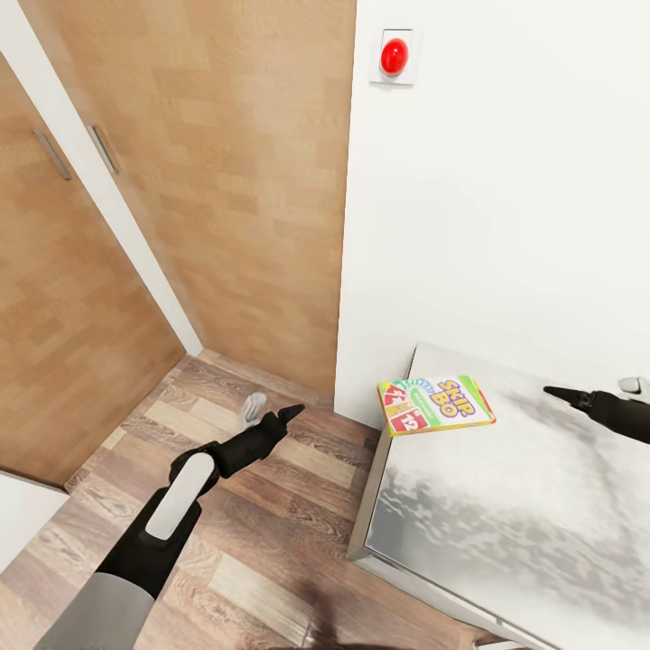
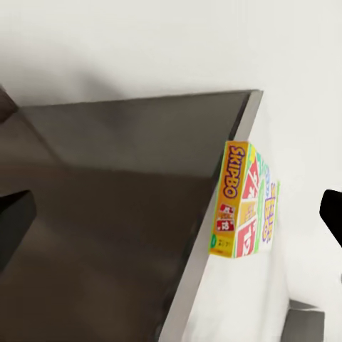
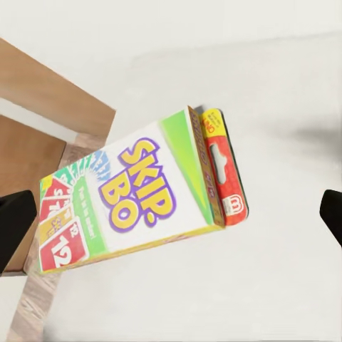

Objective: Put all the toys in the child's room - the three board games (two on the bed and one on the table), the two jigsaw puzzles on the table, and the tennis ball on the table - inside the toy box on the table in the child's room.

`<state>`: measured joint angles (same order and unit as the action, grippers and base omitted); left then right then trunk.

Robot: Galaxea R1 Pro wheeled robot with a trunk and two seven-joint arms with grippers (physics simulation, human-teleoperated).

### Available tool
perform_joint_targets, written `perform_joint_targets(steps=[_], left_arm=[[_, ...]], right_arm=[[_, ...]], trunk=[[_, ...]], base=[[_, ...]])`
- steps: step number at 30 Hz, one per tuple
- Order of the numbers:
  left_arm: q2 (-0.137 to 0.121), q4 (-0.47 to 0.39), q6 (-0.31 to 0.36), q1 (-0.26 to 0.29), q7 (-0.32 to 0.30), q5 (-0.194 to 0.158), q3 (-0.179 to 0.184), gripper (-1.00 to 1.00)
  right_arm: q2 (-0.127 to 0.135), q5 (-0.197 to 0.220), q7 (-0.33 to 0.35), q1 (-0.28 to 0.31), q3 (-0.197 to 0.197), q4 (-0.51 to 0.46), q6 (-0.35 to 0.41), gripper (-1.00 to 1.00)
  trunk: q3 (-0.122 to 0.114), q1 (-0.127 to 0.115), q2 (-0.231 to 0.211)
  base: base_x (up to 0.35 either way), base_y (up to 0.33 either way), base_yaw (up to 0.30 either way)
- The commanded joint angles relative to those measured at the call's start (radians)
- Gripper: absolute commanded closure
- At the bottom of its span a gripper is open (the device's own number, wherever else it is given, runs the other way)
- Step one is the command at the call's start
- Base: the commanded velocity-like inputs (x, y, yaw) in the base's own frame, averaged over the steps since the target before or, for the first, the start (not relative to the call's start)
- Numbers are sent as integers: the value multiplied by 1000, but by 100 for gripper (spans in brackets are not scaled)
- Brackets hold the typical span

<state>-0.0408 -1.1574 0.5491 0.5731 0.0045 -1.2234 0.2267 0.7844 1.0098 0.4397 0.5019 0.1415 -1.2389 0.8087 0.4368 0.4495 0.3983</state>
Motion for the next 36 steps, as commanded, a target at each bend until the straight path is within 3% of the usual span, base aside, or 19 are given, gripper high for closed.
perform_joint_targets(steps=[1,36], left_arm=[[0,4,-6,1,1,-3,1,-100],[2,112,-47,33,-13,5,14,-100]], right_arm=[[0,0,4,-7,4,-12,6,-100],[-7,3,4,-38,13,-69,9,-100]], trunk=[[1,1,2],[1,1,2]], base=[[0,0,0],[43,0,-53]])
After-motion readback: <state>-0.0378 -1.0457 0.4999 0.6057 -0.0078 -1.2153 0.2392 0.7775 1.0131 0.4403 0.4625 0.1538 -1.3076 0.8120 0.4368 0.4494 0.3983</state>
